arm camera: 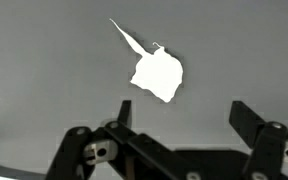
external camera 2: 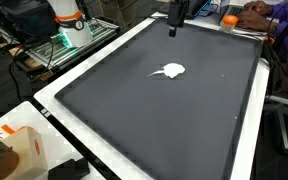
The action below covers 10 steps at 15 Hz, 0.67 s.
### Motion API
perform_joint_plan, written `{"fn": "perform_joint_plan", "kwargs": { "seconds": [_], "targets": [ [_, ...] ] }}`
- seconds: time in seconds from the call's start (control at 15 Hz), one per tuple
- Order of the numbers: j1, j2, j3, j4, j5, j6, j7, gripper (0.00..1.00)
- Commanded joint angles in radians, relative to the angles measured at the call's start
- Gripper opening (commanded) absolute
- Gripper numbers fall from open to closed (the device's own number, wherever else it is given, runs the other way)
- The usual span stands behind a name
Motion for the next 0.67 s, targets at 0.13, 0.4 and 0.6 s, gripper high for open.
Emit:
{"fn": "perform_joint_plan", "kwargs": {
  "seconds": [0.13,0.4,0.6],
  "targets": [
    [0.011,0.152,-0.028,0.096,-0.032,-0.005,-0.202,1.0],
    [-0.002,0.247,-0.046,0.135,-0.013,0.049,-0.259,1.0],
    [0.006,0.316,-0.054,0.162,-0.014,0.106,-0.258,1.0]
  ]
}}
